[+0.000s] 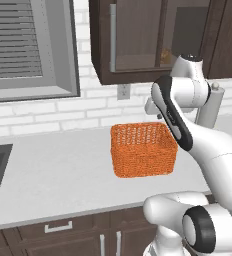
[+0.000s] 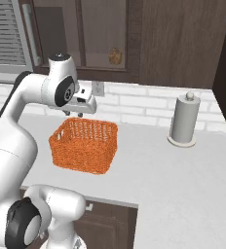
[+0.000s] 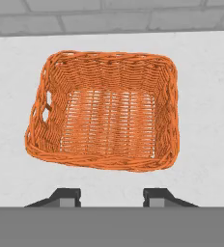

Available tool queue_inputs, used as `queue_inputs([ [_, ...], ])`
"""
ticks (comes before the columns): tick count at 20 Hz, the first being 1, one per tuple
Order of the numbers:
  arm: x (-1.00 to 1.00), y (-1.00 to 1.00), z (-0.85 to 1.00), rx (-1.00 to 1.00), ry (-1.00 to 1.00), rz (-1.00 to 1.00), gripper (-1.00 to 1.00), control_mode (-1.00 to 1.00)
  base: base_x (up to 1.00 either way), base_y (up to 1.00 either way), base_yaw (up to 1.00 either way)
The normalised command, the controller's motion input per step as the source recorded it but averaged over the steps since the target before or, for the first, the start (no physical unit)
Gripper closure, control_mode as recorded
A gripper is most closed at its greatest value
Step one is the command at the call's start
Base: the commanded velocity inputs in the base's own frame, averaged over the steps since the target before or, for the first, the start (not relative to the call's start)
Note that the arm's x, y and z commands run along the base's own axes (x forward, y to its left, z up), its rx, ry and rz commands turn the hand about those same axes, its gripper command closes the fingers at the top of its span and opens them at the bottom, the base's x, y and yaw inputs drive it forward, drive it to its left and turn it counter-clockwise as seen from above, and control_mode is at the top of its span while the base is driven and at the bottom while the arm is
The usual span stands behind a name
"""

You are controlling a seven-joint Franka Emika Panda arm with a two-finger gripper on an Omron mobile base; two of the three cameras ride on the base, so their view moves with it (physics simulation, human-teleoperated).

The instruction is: Open the cabinet, pick up the bread from the cabinet and place it in the basket. Then move the basket to the dining counter.

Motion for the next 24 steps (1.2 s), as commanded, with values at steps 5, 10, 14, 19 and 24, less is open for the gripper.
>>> queue_inputs([
  [5, -0.01, 0.0, 0.0, 0.0, 0.0, 0.0, -1.0, -1.0, 0.0, 0.0, 0.0],
  [10, 0.0, 0.35, 0.29, -0.04, -0.22, 0.04, -1.0, -1.0, 0.0, 0.0, 0.0],
  [14, -0.1, 0.37, 0.95, -0.21, -0.66, 0.12, -1.0, -1.0, 0.0, 0.0, 0.0],
  [19, -0.06, 0.42, 1.0, -0.25, -0.64, 0.11, -1.0, -1.0, 0.0, 0.0, 0.0],
  [24, 0.0, 0.47, 0.98, -0.16, -0.35, 0.05, -1.0, -1.0, 0.0, 0.0, 0.0],
])
